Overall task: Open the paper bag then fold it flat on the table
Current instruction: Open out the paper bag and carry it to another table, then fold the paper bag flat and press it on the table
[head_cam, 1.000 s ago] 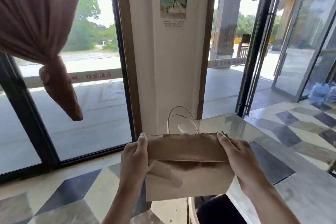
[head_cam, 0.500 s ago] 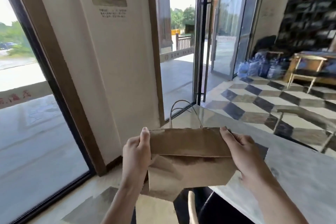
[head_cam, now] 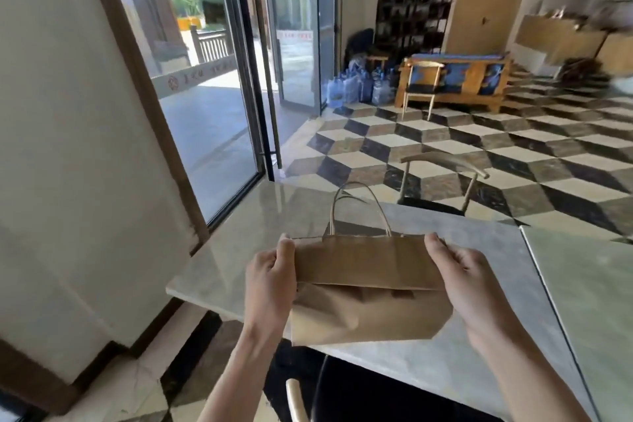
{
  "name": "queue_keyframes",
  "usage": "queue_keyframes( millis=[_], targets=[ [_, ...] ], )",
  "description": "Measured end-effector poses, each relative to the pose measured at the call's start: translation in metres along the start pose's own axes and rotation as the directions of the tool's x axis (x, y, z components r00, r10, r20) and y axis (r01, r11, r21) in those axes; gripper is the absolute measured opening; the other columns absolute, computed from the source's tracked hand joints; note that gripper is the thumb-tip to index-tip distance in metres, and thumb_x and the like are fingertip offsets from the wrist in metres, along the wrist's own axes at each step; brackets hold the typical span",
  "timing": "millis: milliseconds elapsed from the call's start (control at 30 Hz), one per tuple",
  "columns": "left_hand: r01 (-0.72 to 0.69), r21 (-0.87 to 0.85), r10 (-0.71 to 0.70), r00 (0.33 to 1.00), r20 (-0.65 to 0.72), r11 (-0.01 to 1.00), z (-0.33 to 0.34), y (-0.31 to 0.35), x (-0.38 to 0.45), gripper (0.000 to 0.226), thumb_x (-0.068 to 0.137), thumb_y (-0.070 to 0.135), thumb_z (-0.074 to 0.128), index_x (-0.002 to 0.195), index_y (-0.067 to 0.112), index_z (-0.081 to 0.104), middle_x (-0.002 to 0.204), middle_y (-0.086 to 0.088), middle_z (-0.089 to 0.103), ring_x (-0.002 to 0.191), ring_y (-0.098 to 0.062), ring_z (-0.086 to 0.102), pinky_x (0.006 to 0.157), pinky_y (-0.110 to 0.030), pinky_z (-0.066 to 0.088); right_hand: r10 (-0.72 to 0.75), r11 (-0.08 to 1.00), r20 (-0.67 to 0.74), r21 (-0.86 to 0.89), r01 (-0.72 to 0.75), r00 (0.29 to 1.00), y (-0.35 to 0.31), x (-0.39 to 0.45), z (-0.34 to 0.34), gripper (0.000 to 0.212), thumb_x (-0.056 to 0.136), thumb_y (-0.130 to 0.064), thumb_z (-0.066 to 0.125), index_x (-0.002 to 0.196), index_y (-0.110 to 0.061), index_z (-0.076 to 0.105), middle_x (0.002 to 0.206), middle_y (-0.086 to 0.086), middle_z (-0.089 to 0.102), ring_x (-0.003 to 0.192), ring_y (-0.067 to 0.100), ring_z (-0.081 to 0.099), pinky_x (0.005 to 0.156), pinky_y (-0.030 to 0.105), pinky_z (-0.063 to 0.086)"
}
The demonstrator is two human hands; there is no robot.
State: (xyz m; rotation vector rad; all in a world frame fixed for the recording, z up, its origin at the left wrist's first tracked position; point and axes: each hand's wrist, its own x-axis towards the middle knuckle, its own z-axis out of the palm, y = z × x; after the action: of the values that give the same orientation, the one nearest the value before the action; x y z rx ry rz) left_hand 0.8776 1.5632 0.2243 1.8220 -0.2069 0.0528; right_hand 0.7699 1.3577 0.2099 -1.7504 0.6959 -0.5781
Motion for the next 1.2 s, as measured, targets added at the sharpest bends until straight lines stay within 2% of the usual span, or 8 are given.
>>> queue_keyframes(
  millis=[133, 267, 400, 567, 733, 933, 1067, 1200],
  targets=[
    [0.023, -0.024, -0.021, 0.997, 0.073, 0.999, 0.048, -0.011, 0.041, 0.056, 0.1, 0.034, 0.044, 0.051, 0.02, 0.021, 0.044, 0.006, 0.02, 0.042, -0.012, 0.019, 0.04, -0.025, 0.015, -0.006, 0.999, -0.05, -0.037, 0.004, 0.999, 0.015, 0.041, -0.009, 0.066, 0.096, -0.051, 0.05, 0.07, 0.009, 0.043, 0.063, 0.007, 0.033, 0.059, 0.018, 0.034, 0.058, 0.032, 0.022],
    [0.056, -0.008, -0.054, 0.987, 0.155, 0.998, 0.09, -0.024, 0.073, 0.061, 0.1, 0.038, 0.042, 0.045, 0.024, 0.019, 0.041, 0.011, 0.02, 0.042, -0.012, 0.019, 0.046, -0.028, 0.016, -0.034, 0.994, -0.104, -0.106, 0.023, 0.994, 0.029, 0.076, -0.017, 0.061, 0.097, -0.047, 0.049, 0.059, -0.001, 0.037, 0.05, -0.005, 0.024, 0.048, 0.012, 0.025, 0.043, 0.023, 0.016],
    [0.076, 0.051, -0.084, 0.979, 0.186, 0.996, 0.121, -0.044, 0.099, 0.059, 0.1, 0.038, 0.04, 0.049, 0.022, 0.018, 0.041, 0.011, 0.02, 0.043, -0.011, 0.018, 0.051, -0.032, 0.016, 0.043, 0.995, -0.099, -0.087, -0.052, 0.994, 0.052, 0.107, -0.014, 0.066, 0.096, -0.049, 0.05, 0.071, 0.012, 0.043, 0.063, 0.004, 0.026, 0.057, 0.017, 0.027, 0.05, 0.028, 0.02],
    [0.085, 0.074, -0.1, 0.967, 0.235, 0.994, 0.154, -0.076, 0.13, 0.055, 0.101, 0.036, 0.041, 0.053, 0.02, 0.019, 0.047, 0.007, 0.02, 0.047, -0.012, 0.019, 0.048, -0.029, 0.015, 0.099, 0.992, -0.122, -0.072, -0.108, 0.988, 0.075, 0.13, -0.001, 0.052, 0.097, -0.045, 0.049, 0.059, -0.019, 0.025, 0.054, -0.011, 0.018, 0.052, 0.011, 0.018, 0.049, 0.026, 0.016],
    [0.153, 0.042, -0.158, 0.935, 0.318, 0.987, 0.186, -0.118, 0.153, 0.053, 0.101, 0.035, 0.041, 0.057, 0.018, 0.02, 0.046, 0.01, 0.02, 0.046, -0.01, 0.018, 0.043, -0.024, 0.015, 0.221, 0.974, -0.147, -0.018, -0.226, 0.964, 0.108, 0.151, 0.017, 0.047, 0.099, -0.042, 0.049, 0.065, -0.019, 0.027, 0.066, -0.003, 0.018, 0.063, 0.017, 0.019, 0.063, 0.036, 0.016],
    [0.187, 0.105, -0.213, 0.89, 0.404, 0.977, 0.208, -0.178, 0.158, 0.051, 0.102, 0.039, 0.039, 0.062, 0.011, 0.025, 0.055, 0.003, 0.028, 0.055, -0.014, 0.026, 0.054, -0.033, 0.022, 0.335, 0.932, -0.19, -0.079, -0.355, 0.923, 0.165, 0.163, 0.04, 0.044, 0.102, -0.034, 0.046, 0.064, -0.018, 0.03, 0.061, -0.006, 0.022, 0.058, 0.012, 0.023, 0.057, 0.032, 0.02],
    [0.192, 0.167, -0.249, 0.85, 0.464, 0.967, 0.222, -0.219, 0.152, 0.051, 0.102, 0.039, 0.038, 0.058, 0.012, 0.032, 0.054, 0.007, 0.035, 0.053, -0.012, 0.031, 0.054, -0.034, 0.029, 0.447, 0.874, -0.212, -0.101, -0.475, 0.869, 0.205, 0.159, 0.05, 0.041, 0.103, -0.027, 0.045, 0.067, -0.01, 0.038, 0.064, -0.003, 0.03, 0.063, 0.014, 0.031, 0.063, 0.031, 0.026],
    [0.23, 0.211, -0.306, 0.819, 0.485, 0.95, 0.233, -0.244, 0.145, 0.052, 0.102, 0.036, 0.039, 0.055, 0.014, 0.041, 0.054, 0.008, 0.045, 0.053, -0.01, 0.039, 0.051, -0.024, 0.033, 0.49, 0.831, -0.249, -0.156, -0.534, 0.836, 0.232, 0.159, 0.055, 0.041, 0.103, -0.02, 0.046, 0.064, -0.017, 0.035, 0.059, -0.005, 0.029, 0.058, 0.013, 0.03, 0.057, 0.035, 0.024]
  ],
)
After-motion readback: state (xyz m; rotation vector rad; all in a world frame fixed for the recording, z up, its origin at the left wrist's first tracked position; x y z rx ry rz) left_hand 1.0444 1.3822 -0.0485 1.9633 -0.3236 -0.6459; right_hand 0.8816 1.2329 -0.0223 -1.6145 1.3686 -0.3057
